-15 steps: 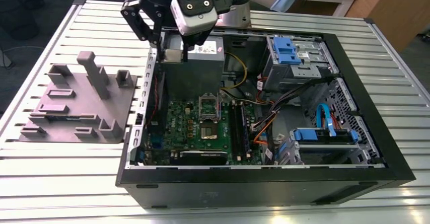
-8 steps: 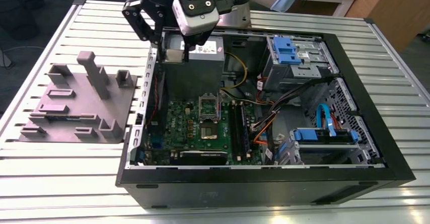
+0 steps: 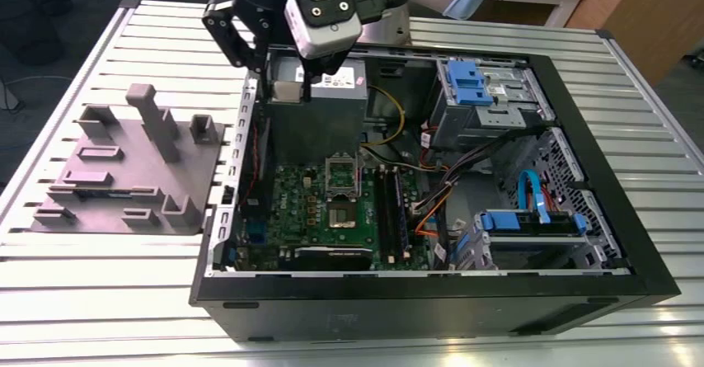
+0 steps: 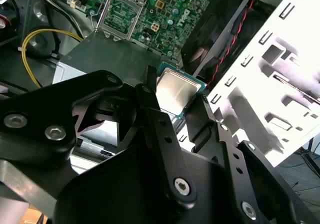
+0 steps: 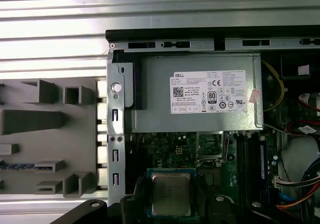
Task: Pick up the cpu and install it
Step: 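Pick up the cpu and move it towards the insertion slot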
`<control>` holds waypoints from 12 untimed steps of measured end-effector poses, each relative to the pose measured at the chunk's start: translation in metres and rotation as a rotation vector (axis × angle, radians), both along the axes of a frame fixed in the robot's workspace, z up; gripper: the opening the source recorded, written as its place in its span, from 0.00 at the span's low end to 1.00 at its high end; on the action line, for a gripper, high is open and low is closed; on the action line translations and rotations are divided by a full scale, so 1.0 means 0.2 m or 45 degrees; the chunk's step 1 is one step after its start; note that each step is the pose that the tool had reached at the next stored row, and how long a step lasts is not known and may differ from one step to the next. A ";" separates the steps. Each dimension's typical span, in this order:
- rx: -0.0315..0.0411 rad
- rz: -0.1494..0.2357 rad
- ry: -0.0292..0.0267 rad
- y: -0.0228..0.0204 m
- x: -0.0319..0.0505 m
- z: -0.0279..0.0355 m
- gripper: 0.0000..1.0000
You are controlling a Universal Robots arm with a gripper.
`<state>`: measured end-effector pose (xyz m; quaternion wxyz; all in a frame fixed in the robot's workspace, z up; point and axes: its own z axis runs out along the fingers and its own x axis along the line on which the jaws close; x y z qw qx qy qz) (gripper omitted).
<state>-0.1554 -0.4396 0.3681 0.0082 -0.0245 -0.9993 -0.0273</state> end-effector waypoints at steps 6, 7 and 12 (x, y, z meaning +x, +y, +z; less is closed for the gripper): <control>0.0000 0.000 -0.0001 0.000 0.005 0.000 0.47; 0.0000 0.000 -0.0001 0.000 0.014 -0.001 0.47; 0.0000 0.000 0.0000 -0.001 0.043 -0.001 0.47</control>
